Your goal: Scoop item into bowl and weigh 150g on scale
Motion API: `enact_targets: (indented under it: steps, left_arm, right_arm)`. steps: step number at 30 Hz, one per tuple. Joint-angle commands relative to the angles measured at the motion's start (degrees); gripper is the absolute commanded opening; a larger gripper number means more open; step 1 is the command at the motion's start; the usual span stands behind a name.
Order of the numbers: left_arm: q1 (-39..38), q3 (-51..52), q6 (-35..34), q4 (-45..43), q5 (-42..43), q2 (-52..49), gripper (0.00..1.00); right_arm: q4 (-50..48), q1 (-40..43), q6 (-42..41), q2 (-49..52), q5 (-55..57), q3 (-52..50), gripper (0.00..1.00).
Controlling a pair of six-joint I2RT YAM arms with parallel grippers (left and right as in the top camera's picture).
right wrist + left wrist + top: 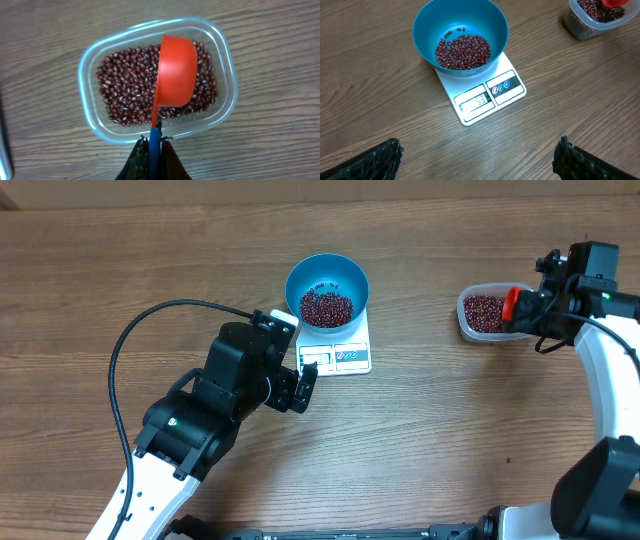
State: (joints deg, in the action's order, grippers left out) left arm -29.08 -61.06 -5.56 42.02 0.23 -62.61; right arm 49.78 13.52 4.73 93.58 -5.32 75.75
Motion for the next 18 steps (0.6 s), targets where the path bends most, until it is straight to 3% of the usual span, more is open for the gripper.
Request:
enact_targets:
  steps: [1,7,18]
  left_arm:
    - [0.4,0.4,0.5,0.0,-0.4,0.0,1.00]
    - [0.4,0.4,0.4,0.0,-0.4,0.0,1.00]
    - [0.4,0.4,0.4,0.0,-0.4,0.0,0.99]
  right_arm:
    - [-0.2,0.2,0.3,1.5,2.2,1.1,0.04]
    - [-0.7,0.2,0.3,3.0,7.2,1.1,0.04]
    - [-1.3,0.2,0.3,7.2,2.6,1.1,0.04]
